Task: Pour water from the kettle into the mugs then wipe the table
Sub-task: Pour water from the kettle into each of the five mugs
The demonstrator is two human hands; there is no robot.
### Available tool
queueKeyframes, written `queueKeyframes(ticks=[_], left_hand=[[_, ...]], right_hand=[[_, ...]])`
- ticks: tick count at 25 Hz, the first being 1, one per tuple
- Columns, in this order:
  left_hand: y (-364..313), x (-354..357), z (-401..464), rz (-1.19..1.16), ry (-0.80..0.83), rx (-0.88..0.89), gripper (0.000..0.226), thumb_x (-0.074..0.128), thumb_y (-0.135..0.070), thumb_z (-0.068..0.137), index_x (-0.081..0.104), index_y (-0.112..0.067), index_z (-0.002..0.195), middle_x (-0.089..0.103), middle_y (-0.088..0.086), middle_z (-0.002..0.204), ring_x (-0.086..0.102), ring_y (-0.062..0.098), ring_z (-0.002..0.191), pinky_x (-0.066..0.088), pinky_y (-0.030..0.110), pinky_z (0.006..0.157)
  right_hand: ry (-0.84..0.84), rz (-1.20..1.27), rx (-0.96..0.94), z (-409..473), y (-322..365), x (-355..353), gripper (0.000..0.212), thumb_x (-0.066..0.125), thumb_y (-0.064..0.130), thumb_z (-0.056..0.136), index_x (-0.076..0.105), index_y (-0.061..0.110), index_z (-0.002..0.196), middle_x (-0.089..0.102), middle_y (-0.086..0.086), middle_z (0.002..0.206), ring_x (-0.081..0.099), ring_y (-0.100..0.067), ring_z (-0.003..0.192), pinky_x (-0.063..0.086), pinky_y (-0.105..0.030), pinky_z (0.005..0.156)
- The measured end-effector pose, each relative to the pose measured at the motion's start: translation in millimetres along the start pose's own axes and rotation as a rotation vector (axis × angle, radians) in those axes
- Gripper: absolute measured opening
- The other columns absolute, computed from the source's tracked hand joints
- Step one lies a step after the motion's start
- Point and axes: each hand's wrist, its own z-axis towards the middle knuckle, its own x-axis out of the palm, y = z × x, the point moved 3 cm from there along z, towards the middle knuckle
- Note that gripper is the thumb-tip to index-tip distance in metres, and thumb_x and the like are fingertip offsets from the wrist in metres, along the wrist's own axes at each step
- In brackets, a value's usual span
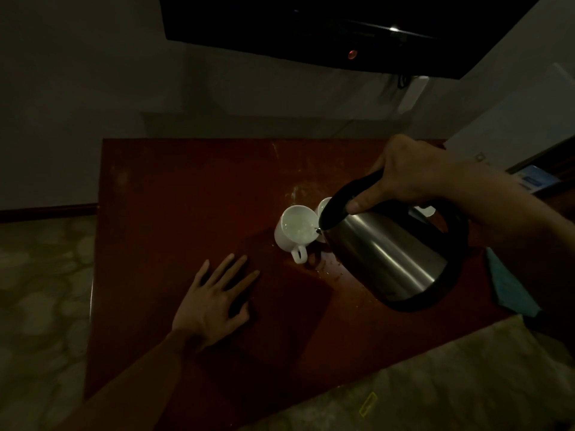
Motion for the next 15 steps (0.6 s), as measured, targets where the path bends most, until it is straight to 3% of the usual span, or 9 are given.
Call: queueKeyframes(ticks=[4, 7, 12, 15], left_hand=[[-0.3, 0.8, -0.1, 0.002, 0.007, 0.002, 0.065, 0.029, -0.064, 0.099, 0.016, -0.042, 0.159, 0.010, 0.000, 0.168, -0.001, 0.021, 0.155, 0.001, 0.056, 0.119], [0.2, 0.8, 0.8, 0.004, 0.009, 0.000, 0.065, 0.028, -0.065, 0.099, 0.015, -0.042, 0.159, 0.009, -0.001, 0.168, -0.003, 0.021, 0.155, -0.002, 0.055, 0.119], [-0.1, -1.1, 0.4, 0.003, 0.011, -0.001, 0.065, 0.024, -0.065, 0.099, 0.015, -0.042, 0.158, 0.008, -0.001, 0.168, -0.003, 0.022, 0.155, -0.001, 0.056, 0.120], [-0.8, -0.8, 0.4, 0.009, 0.012, -0.001, 0.064, 0.021, -0.066, 0.099, 0.015, -0.042, 0.159, 0.007, 0.000, 0.168, -0.003, 0.022, 0.155, -0.001, 0.056, 0.120]], right_hand=[[-0.006, -0.020, 0.018, -0.5, -2.0, -0.5, 0.099, 0.080, 0.070, 0.026, 0.072, 0.010, 0.104, 0.072, -0.012, 0.080, 0.063, -0.019, 0.058, 0.048, -0.029, 0.051], [-0.013, -0.027, 0.020, 0.3, -3.0, -0.3, 0.107, 0.078, 0.075, 0.020, 0.068, 0.013, 0.106, 0.069, -0.010, 0.084, 0.065, -0.023, 0.064, 0.050, -0.030, 0.054], [0.013, -0.030, 0.007, 3.5, -3.0, -0.6, 0.109, 0.076, 0.076, 0.016, 0.066, 0.011, 0.104, 0.072, -0.011, 0.083, 0.070, -0.026, 0.072, 0.062, -0.043, 0.064], [0.015, -0.023, -0.008, 4.8, -1.3, 1.3, 0.107, 0.075, 0.075, 0.016, 0.072, 0.007, 0.099, 0.073, -0.013, 0.082, 0.071, -0.027, 0.071, 0.061, -0.044, 0.066]])
